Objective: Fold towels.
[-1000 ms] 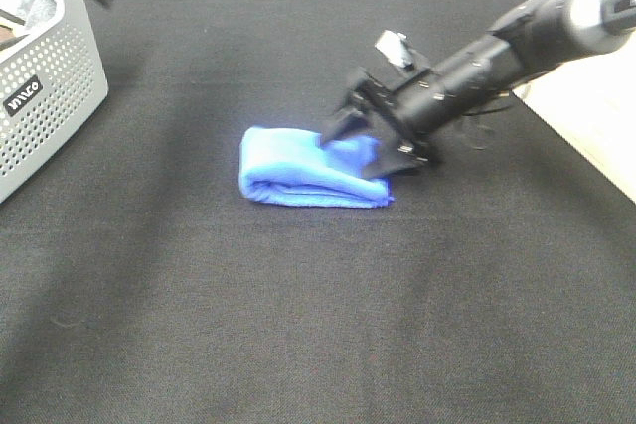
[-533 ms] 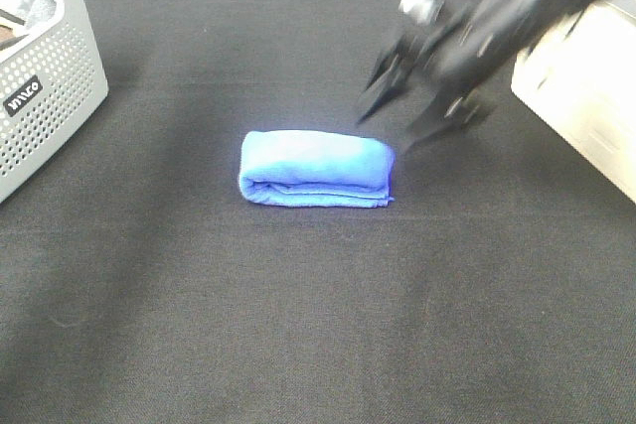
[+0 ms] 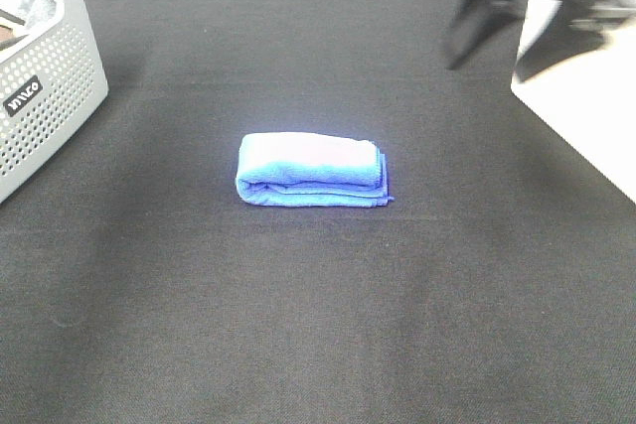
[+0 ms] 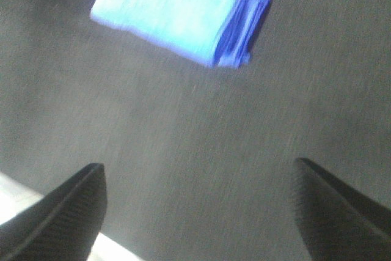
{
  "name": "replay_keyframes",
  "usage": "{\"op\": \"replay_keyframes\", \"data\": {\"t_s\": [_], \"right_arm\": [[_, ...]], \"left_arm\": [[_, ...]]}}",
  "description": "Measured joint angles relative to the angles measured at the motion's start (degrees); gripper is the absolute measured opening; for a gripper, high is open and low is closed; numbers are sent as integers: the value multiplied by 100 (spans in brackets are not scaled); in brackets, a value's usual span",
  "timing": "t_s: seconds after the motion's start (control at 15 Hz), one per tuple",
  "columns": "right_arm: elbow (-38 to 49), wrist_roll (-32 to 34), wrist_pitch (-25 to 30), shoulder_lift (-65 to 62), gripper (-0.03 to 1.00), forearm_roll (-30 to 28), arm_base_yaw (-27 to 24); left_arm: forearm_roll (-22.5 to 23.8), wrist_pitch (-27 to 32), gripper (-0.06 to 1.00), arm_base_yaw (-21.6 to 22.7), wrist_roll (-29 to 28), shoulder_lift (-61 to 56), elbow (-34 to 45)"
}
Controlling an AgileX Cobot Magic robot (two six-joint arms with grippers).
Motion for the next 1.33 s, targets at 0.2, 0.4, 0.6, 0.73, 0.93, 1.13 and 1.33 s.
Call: {"op": "replay_keyframes", "data": {"t_s": [0.2,0.4,0.6,0.73,0.93,1.13,1.33], "right_arm": [[980,6,6,-1295,77,-115,0],[2080,6,-11,-2888,77,-378,0],[3312,6,-149,-4647,77,-584,0],[3845,6,-332,-5558,77,-722,6],[4395,338,-390,-6778,77,-1278,6],[4704,676,-390,-7563,77,-2114,6],[4905,710,-435,-7844,77,-2275,6]], "left_arm": [[40,11,73,0,6,-1793,1581],[46,11,73,0,6,-3627,2848],[92,17,73,0,246,-5730,3908],[103,17,73,0,487,-6658,4389],[120,23,73,0,613,-7437,5059],[126,-80,73,0,728,-7500,5667],[-34,-607,73,0,1146,-7506,5867]]}}
